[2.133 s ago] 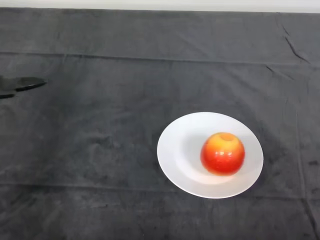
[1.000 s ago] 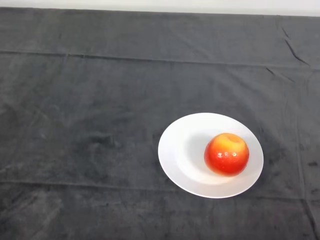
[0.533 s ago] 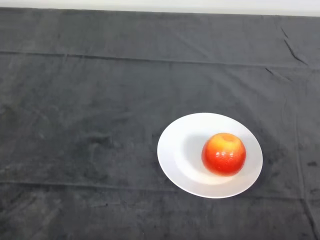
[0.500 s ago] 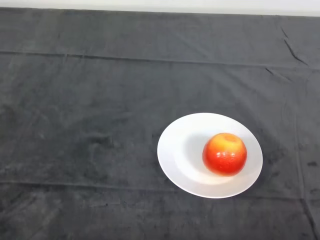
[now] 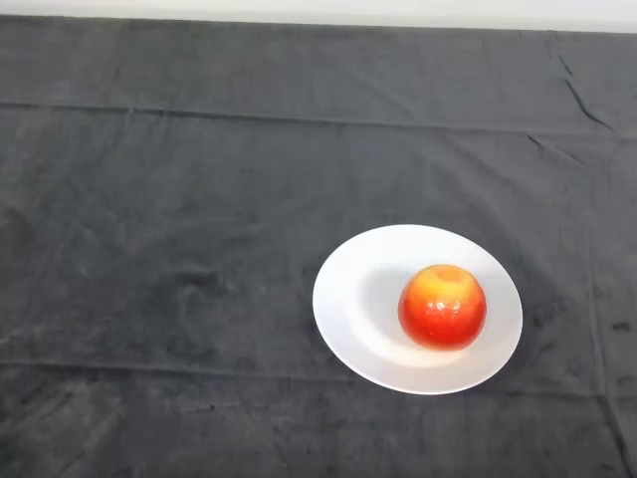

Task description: Move the apple to the plate

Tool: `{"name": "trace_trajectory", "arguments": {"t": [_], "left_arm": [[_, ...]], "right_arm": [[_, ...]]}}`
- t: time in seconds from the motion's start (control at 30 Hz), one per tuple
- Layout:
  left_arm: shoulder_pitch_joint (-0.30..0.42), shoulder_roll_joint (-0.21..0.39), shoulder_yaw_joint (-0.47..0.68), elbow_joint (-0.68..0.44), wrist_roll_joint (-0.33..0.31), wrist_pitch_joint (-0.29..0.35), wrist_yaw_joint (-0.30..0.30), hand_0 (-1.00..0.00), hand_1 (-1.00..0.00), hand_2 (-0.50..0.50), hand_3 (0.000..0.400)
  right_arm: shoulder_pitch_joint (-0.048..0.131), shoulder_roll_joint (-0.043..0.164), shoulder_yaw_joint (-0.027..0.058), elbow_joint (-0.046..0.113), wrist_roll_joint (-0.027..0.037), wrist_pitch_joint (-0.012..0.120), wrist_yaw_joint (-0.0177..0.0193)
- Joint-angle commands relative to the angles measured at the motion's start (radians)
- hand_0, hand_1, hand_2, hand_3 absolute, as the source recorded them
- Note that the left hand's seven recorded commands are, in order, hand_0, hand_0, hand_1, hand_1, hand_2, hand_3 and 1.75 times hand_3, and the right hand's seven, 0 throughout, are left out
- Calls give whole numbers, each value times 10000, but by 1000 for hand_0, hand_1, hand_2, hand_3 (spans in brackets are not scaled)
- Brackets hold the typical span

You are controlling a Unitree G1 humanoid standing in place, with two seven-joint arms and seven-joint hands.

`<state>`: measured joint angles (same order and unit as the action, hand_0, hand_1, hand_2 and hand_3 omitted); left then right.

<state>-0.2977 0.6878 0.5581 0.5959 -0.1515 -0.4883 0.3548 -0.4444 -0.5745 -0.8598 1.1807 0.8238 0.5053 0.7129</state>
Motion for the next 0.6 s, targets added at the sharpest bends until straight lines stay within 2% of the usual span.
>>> {"name": "trace_trajectory", "arguments": {"t": [0.03,0.6], "left_arm": [[-291,449,248,298,211,-232,-101,0,0,0,0],[-258,433,325,296,222,-225,-322,0,0,0,0]], "right_arm": [[131,-300,-180,80,85,-6,82],[127,-305,-180,94,81,-8,91]]}}
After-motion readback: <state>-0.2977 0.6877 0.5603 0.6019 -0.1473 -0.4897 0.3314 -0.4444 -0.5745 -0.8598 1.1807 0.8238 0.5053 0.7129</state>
